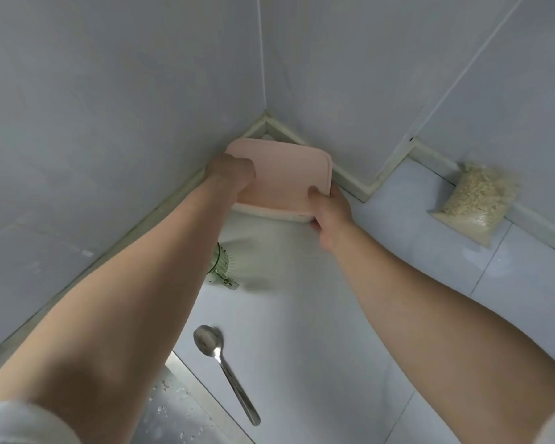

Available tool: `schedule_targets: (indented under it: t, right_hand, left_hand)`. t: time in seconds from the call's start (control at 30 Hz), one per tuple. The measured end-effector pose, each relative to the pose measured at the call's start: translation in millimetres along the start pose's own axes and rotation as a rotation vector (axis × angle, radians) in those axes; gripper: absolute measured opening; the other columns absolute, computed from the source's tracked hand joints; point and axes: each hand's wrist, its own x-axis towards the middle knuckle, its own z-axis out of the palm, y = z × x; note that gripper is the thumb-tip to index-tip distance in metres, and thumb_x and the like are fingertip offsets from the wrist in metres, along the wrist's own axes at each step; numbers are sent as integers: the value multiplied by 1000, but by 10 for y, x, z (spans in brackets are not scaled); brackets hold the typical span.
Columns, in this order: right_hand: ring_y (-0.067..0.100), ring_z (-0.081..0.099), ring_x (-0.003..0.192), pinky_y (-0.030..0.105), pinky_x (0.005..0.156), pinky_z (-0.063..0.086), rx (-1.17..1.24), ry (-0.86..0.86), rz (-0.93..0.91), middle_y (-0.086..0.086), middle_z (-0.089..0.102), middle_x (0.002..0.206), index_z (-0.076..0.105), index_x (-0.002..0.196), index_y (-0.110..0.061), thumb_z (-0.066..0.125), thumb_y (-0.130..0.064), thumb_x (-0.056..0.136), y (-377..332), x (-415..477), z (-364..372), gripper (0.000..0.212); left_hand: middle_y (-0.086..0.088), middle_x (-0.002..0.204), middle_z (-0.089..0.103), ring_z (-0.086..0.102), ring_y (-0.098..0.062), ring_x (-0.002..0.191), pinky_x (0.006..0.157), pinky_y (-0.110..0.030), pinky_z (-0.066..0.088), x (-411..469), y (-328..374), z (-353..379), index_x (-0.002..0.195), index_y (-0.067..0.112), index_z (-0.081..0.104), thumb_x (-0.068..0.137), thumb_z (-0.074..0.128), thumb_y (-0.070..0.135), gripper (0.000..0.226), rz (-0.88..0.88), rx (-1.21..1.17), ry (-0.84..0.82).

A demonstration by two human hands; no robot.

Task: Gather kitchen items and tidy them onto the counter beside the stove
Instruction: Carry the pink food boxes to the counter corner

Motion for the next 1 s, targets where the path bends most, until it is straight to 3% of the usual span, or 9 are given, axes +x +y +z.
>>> schedule_targets:
  t: [0.13,0.23,0.43,0.57,0.67,0.8,1.0]
  right_hand:
    - [13,61,103,34,90,47,126,-30,71,-8,66,124,55,130,-36,55,-26,97,-17,-129,-74,35]
    - [22,58,113,42,91,48,241,-28,90,-6,63,126,54,128,-40,54,-27,97,-33,-301,-199,33]
    - [26,62,111,54,91,51,424,85,46,-4,65,121,54,126,-38,56,-27,97,-85,-782,-625,32]
    - [27,63,113,49,86,53,466,132,12,-4,67,120,57,124,-37,59,-28,95,-101,-1204,-989,30]
    - [27,63,114,47,83,54,497,154,-28,-5,67,121,57,126,-37,60,-29,95,-106,-1543,-1260,32]
    - [27,62,114,51,85,56,505,183,-99,-3,66,120,57,125,-36,58,-30,97,-139,-1982,-1632,28]
    - [19,61,104,51,88,57,508,233,-233,-6,64,118,54,127,-35,54,-27,99,-214,-2634,-2234,29]
  left_hand:
    - [-14,124,66,64,-30,112,96,-39,53,-111,101,-56,128,2,61,76,68,21,57,17,-78,45]
    - [-14,121,66,64,-33,111,95,-41,54,-251,136,-59,123,7,63,61,63,30,66,69,-93,95]
    - [-15,119,60,57,-40,109,95,-46,49,-1064,114,67,119,12,60,72,57,24,49,249,-65,175]
    - [-10,117,52,52,-39,110,97,-49,46,-1676,72,115,117,15,60,74,57,24,43,349,-129,176]
    - [-1,112,45,54,-34,108,97,-42,45,-2101,101,128,120,19,59,76,60,26,45,413,-204,169]
    - [3,114,40,47,-18,89,81,-19,33,-2587,217,166,131,18,57,82,65,24,50,499,-322,182]
    - [3,115,41,49,-15,91,87,-22,39,-3259,421,335,134,20,57,79,65,26,56,627,-416,115]
